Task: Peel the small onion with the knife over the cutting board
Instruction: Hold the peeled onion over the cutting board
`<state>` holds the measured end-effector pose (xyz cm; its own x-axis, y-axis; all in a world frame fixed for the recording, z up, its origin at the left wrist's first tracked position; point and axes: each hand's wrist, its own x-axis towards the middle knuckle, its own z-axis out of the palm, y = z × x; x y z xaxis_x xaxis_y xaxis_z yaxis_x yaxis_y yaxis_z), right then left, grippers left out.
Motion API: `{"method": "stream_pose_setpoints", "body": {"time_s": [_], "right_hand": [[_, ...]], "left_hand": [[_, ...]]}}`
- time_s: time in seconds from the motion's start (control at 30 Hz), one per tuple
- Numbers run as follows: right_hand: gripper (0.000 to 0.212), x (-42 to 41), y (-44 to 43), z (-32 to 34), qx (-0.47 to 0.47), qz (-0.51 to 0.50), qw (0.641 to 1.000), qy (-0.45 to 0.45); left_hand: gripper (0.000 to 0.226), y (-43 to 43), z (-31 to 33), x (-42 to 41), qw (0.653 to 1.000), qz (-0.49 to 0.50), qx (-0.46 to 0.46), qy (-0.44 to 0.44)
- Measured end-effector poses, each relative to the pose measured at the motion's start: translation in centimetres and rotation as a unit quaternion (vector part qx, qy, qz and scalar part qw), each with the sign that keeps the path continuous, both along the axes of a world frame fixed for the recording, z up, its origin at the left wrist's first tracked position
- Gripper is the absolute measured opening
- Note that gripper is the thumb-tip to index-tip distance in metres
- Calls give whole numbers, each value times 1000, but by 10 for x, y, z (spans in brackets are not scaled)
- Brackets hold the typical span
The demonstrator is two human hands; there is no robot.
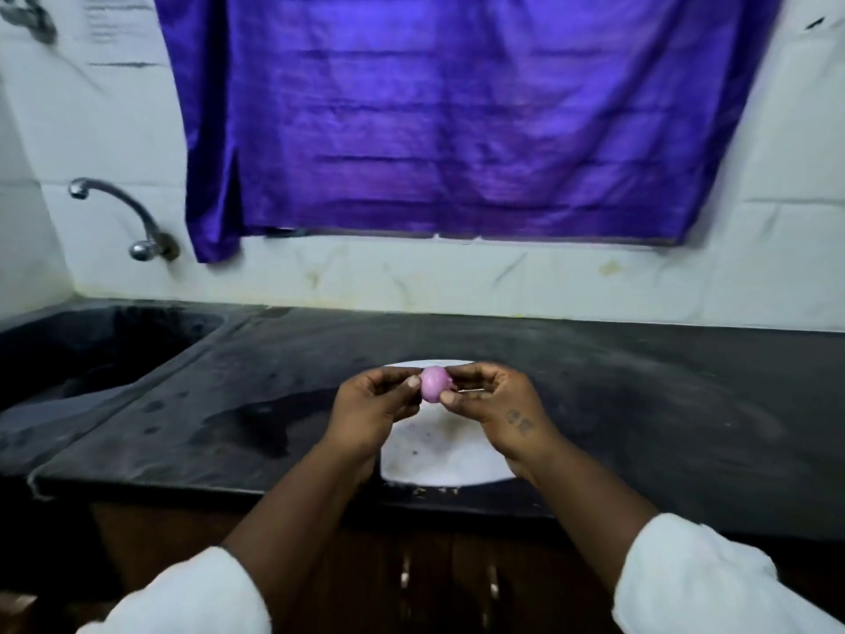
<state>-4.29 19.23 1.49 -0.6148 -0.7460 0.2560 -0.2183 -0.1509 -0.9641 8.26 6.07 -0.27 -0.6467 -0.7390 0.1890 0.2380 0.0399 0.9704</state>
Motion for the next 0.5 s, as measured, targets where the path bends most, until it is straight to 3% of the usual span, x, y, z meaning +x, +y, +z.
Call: {"method": "stream_pose_setpoints", "body": {"time_s": [0.17,0.5], "right_hand": [[37,-40,1,-12,45,-7,999,15],[33,-67,-47,-44,142,-16,986,90]], "left_hand": [[22,-14,-9,-33,989,-17,-112,-91],[13,-45,-32,-49,936,76,-251,-237]]}}
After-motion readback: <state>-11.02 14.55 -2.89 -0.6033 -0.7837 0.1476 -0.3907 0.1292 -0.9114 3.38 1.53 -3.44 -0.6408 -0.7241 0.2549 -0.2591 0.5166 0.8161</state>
